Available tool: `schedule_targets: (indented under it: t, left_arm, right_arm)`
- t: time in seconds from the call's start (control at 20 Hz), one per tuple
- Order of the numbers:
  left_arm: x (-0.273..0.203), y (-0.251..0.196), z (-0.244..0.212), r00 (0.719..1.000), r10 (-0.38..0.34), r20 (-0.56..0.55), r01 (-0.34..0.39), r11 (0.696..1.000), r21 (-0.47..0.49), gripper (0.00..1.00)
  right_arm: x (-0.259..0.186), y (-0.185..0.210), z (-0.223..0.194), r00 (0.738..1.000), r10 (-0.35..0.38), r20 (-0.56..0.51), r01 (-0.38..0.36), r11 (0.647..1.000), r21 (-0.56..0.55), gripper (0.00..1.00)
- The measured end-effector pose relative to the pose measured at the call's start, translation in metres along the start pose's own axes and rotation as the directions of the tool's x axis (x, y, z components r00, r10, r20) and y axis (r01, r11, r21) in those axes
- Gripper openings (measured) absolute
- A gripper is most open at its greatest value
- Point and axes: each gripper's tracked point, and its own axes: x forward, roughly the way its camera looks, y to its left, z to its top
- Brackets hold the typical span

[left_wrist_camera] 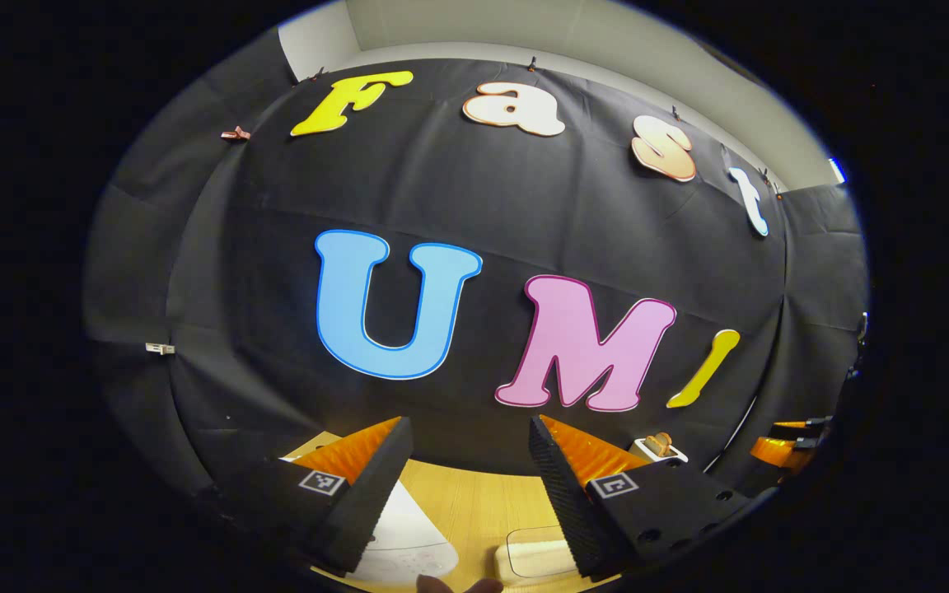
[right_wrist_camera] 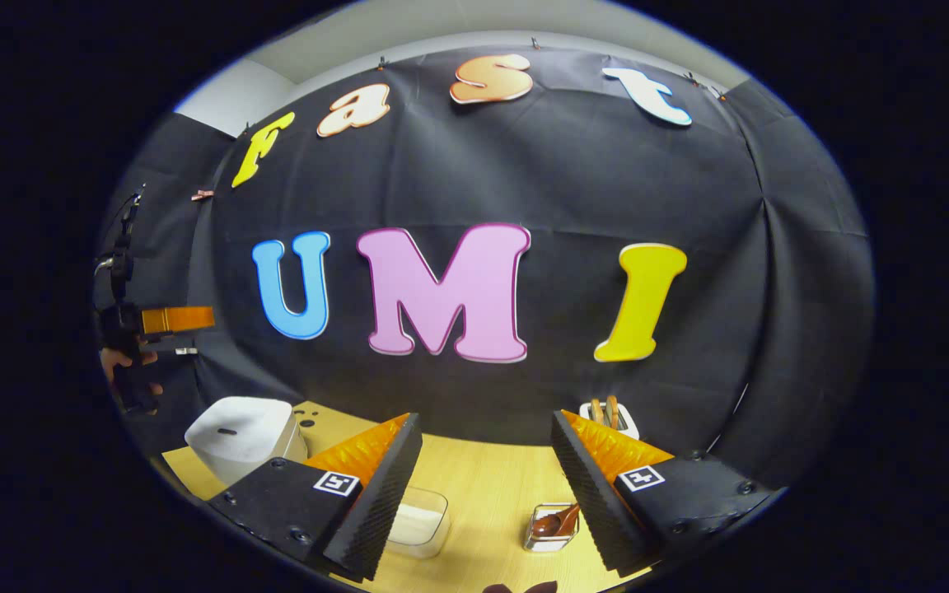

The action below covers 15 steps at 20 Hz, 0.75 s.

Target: Close the left gripper, press the button to open the rice cooker; take a wooden spoon from the chopstick holder with the right hand, scoop a spoonful of rice and pour it into the rice cooker, then put the wooden spoon back into the chopstick holder.

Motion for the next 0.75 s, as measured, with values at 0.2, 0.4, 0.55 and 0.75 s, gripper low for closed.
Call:
schedule_targets:
  t: [0.2, 0.4, 0.55, 0.75]
  left_arm:
    - [-0.016, -0.022, -0.009, 0.998, -0.063, -0.013, 0.063, 0.997, 0.041, 0.92]
    - [-0.020, -0.048, -0.019, 0.992, -0.122, -0.035, 0.125, 0.988, 0.087, 0.92]
    - [-0.022, -0.057, -0.021, 0.989, -0.143, -0.039, 0.146, 0.984, 0.101, 0.93]
    - [-0.020, -0.054, -0.017, 0.990, -0.137, -0.029, 0.140, 0.978, 0.152, 0.92]
  right_arm:
    - [0.000, 0.013, 0.008, 1.000, 0.017, 0.018, -0.017, 1.000, 0.004, 0.96]
    - [0.001, 0.024, 0.006, 0.999, 0.035, 0.004, -0.035, 0.999, 0.007, 0.97]
    - [0.002, 0.031, 0.003, 0.999, 0.044, -0.003, -0.044, 0.999, 0.016, 0.97]
    - [0.004, 0.034, 0.001, 0.999, 0.048, -0.007, -0.048, 0.999, 0.009, 0.97]
